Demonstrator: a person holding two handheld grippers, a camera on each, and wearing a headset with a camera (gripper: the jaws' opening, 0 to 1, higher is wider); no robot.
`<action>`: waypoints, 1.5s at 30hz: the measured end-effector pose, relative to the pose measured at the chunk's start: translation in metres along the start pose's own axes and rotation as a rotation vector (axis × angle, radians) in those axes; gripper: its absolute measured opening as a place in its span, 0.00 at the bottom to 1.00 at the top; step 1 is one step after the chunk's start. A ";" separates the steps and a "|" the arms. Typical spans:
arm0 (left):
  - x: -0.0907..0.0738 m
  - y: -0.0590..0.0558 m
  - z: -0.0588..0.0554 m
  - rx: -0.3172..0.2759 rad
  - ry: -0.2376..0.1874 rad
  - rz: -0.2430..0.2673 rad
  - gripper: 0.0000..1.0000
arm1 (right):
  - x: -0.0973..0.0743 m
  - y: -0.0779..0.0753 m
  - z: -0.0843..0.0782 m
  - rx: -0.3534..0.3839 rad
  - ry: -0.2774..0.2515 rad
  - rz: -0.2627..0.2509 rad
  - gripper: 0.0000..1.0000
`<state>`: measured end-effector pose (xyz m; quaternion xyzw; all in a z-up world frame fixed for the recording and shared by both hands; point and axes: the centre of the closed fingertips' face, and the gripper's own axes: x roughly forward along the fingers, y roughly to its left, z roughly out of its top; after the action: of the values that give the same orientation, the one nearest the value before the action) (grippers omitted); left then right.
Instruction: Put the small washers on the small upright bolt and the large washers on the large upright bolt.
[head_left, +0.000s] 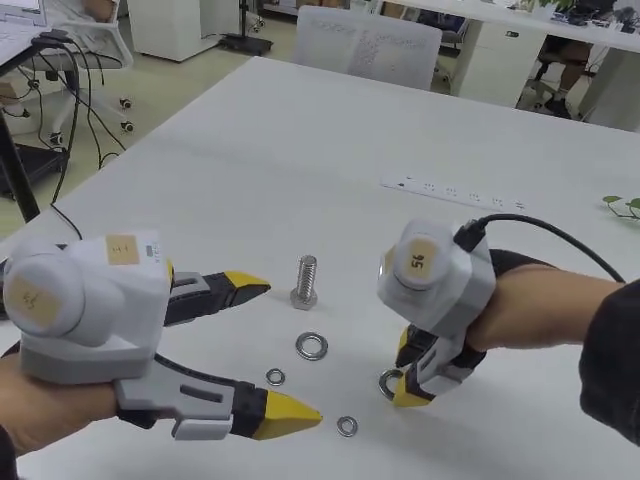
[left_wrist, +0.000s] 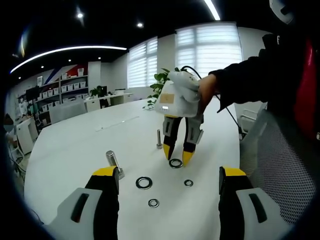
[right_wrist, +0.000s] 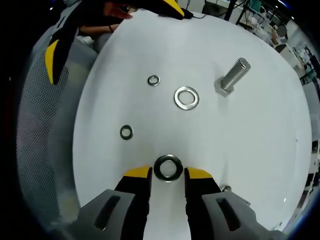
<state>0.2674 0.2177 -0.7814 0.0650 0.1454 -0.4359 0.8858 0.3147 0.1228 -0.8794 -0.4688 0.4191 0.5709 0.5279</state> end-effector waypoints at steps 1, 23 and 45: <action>0.000 0.000 0.000 0.000 0.000 0.000 0.82 | 0.000 0.000 0.000 -0.001 0.000 -0.001 0.27; 0.004 0.001 -0.001 -0.002 0.000 -0.003 0.82 | 0.001 -0.002 -0.001 0.017 -0.006 0.004 0.25; 0.002 0.002 0.000 -0.002 -0.006 0.005 0.82 | 0.002 -0.001 0.000 0.030 0.016 0.004 0.24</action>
<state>0.2700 0.2172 -0.7824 0.0631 0.1429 -0.4336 0.8875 0.3160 0.1230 -0.8810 -0.4644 0.4328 0.5619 0.5304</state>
